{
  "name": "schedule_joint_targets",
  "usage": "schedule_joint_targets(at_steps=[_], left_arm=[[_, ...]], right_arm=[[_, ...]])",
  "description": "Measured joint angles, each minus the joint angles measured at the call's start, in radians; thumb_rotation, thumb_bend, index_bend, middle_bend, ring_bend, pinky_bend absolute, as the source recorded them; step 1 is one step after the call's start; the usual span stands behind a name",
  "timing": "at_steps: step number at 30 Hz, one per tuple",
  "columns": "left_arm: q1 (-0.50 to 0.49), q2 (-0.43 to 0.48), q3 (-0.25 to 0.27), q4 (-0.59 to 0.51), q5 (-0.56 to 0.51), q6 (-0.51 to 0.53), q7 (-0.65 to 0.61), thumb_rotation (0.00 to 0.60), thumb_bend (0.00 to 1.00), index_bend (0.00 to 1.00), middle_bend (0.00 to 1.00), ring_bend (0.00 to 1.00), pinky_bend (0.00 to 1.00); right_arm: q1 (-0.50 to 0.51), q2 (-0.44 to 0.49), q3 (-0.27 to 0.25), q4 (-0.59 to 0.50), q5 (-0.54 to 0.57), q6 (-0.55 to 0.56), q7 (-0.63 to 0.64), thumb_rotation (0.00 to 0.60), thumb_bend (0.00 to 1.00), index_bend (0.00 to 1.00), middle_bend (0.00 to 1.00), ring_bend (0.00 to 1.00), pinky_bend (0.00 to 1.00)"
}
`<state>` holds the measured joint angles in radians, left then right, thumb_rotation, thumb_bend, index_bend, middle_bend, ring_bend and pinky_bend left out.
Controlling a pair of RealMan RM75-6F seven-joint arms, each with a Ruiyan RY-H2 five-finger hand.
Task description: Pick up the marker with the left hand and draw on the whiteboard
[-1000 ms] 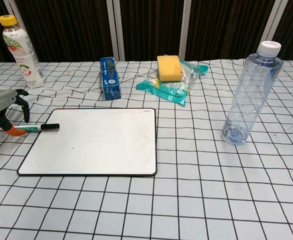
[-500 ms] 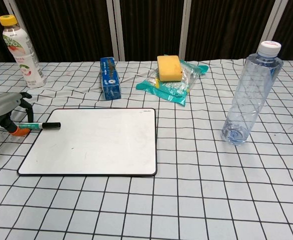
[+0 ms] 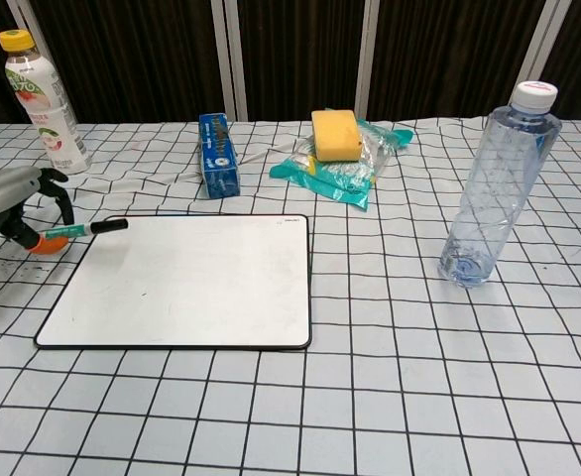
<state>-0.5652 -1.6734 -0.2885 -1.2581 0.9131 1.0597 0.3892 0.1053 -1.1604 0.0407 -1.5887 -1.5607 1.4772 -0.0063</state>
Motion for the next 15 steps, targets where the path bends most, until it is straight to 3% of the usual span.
schedule_joint_targets(at_steps=[8,15], left_arm=[[0.025,0.032,-0.055,-0.158,0.119,0.028,-0.330,0.600,0.55,0.67,0.07,0.00,0.00],[0.025,0.016,-0.066,-0.203,0.256,-0.002,-0.637,0.600,0.55,0.67,0.07,0.00,0.00]], right_arm=[[0.000,0.001,0.001,-0.002,0.002,0.000,0.001,0.600,0.31,0.00,0.00,0.00,0.00],[0.000,0.003,0.004,-0.003,0.012,-0.005,0.011,0.600,0.31,0.00,0.00,0.00,0.00]])
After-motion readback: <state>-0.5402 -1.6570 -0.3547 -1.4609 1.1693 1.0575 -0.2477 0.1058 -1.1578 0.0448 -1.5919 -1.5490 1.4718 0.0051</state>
